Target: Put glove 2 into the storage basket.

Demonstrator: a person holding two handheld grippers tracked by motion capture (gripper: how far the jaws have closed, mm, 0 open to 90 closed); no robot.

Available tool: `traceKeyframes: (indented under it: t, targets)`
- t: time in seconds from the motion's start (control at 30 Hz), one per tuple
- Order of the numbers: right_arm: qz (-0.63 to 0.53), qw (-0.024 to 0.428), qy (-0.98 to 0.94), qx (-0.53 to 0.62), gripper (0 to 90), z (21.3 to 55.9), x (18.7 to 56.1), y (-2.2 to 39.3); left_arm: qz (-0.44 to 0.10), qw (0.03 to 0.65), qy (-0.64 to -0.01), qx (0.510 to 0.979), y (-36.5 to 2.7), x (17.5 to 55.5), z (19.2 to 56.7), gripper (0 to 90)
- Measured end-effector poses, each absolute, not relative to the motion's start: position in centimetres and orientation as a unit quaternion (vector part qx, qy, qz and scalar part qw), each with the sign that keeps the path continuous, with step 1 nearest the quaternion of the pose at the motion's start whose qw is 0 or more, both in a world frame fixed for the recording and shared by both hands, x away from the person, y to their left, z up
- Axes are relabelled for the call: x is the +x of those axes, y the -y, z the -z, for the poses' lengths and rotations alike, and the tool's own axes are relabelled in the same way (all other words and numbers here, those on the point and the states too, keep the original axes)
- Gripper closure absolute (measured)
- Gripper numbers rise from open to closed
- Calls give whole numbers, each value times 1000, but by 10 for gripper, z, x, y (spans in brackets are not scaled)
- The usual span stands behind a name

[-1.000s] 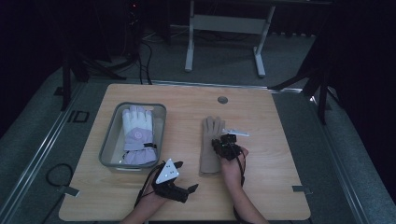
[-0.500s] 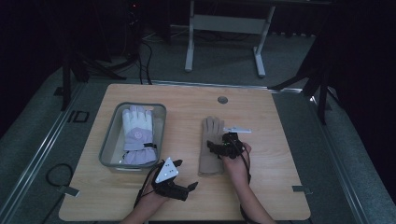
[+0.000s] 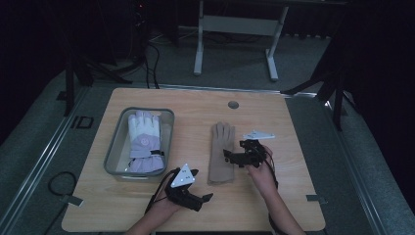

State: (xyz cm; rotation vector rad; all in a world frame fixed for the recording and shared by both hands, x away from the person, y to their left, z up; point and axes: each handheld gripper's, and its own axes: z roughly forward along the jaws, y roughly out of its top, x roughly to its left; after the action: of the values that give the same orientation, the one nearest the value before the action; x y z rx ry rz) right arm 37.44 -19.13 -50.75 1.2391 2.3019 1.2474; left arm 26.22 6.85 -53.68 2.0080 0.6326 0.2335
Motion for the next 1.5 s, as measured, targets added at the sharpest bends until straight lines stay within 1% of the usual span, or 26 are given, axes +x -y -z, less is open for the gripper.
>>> traceKeyframes:
  t: [0.1,0.13,0.17,0.2,0.33,0.4,0.47,0.53,0.6,0.67,0.7,0.73,0.77,0.87,0.9,0.97,1.03,1.07,1.13,1.17,1.2,1.23,1.27,1.33,1.43,1.5]
  targets:
    - [-443,106,-772,443,175,507,380,199,-90,477,-259,835,-64,267,536,42]
    - [-441,103,-769,451,144,506,382,200,-91,476,-256,836,-63,269,536,42]
    - [-438,110,-769,453,128,506,384,201,-98,472,-255,838,-61,270,535,42]
    - [-435,117,-771,450,129,505,385,201,-101,470,-251,840,-60,272,534,45]
    - [-427,118,-766,466,131,505,394,202,-108,457,-217,856,-53,278,531,53]
    - [-427,113,-765,469,136,505,401,202,-113,448,-207,862,-48,281,530,63]
    - [-422,114,-765,473,160,504,408,202,-119,440,-199,867,-44,284,527,92]
    - [-419,111,-766,475,160,504,416,200,-117,432,-189,874,-40,288,526,116]
    - [-422,97,-765,477,160,505,425,198,-125,426,-175,879,-36,290,524,150]
    - [-418,96,-764,482,160,507,434,195,-125,414,-162,887,-30,292,523,162]
    - [-419,88,-763,484,160,509,438,193,-127,409,-154,890,-28,293,523,168]
    - [-420,84,-763,484,160,511,441,191,-123,406,-151,893,-25,293,523,194]
    - [-418,83,-765,483,161,512,444,188,-119,402,-147,896,-23,295,524,201]
    - [-413,74,-764,491,172,518,450,180,-121,373,-135,910,-17,298,528,221]
    - [-407,73,-767,492,172,521,451,177,-117,369,-133,912,-16,299,529,244]
    - [-395,70,-772,493,174,527,454,172,-115,362,-134,915,-15,301,532,263]
    - [-389,64,-774,496,184,533,456,168,-119,355,-139,917,-14,303,534,326]
    - [-383,64,-776,497,193,536,456,166,-116,352,-139,918,-14,304,535,346]
    - [-370,61,-782,497,219,541,457,163,-111,342,-136,923,-13,306,537,414]
    - [-363,66,-785,498,228,543,457,161,-108,340,-134,925,-13,307,539,424]
    - [-361,72,-787,495,250,543,456,160,-104,336,-134,926,-13,308,539,453]
    - [-361,72,-787,495,250,543,456,160,-104,336,-134,926,-13,308,539,487]
    - [-357,72,-789,495,290,542,456,160,-105,332,-136,928,-11,309,541,487]
    - [-342,80,-801,485,355,540,455,157,-112,327,-138,928,-10,310,541,546]
    - [-336,82,-808,477,430,540,455,155,-118,319,-136,930,-9,311,541,591]
    - [-339,74,-806,480,503,540,455,154,-123,313,-133,932,-7,311,541,608]
